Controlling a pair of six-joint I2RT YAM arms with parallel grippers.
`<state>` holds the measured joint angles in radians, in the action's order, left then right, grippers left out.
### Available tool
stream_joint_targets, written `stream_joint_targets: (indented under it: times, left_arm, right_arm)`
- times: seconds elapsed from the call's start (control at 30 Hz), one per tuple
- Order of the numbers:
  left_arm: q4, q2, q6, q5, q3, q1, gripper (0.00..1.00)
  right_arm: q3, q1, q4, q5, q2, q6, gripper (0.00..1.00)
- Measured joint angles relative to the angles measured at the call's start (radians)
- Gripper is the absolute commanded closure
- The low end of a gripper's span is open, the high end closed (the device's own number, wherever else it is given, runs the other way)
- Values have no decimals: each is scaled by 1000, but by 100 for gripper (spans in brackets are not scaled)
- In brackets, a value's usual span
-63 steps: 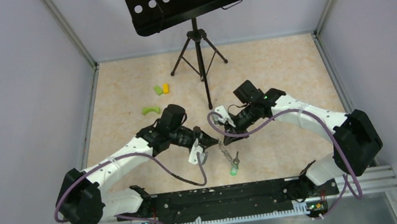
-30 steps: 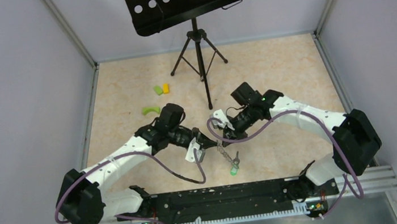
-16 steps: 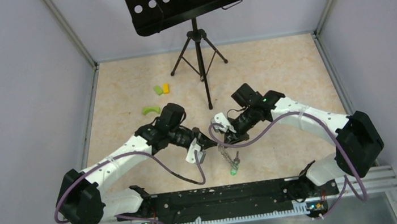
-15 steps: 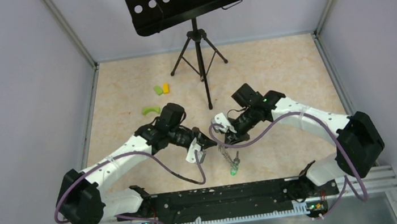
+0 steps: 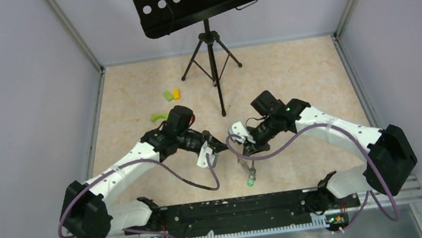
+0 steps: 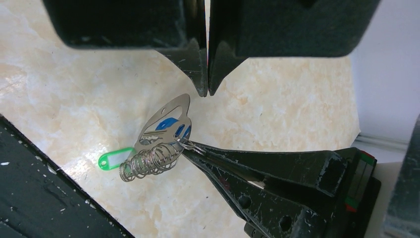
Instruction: Put the keys on the keyring
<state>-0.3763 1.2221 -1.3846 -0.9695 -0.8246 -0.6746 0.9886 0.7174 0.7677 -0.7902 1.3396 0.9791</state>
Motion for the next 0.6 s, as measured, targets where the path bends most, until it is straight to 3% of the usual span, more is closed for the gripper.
stream_joint_targets:
  times: [0.17,0.3,0.47,0.6]
  left_arm:
    - [34,0,60,-30,14,0,69]
    - [79,0,122,-72,55,0,53]
    - [113,0,204,-97,72,-4,50]
    - [187,0,322,-95,88,-22,54]
  right_arm:
    - [-1,0,-12,3,0,-24,100]
    - [-2,0,-21,3,0,-48,100]
    - [-3,-2,-28,4,0,-71,100]
    - [-7,-6,-45,5,0,-95,100]
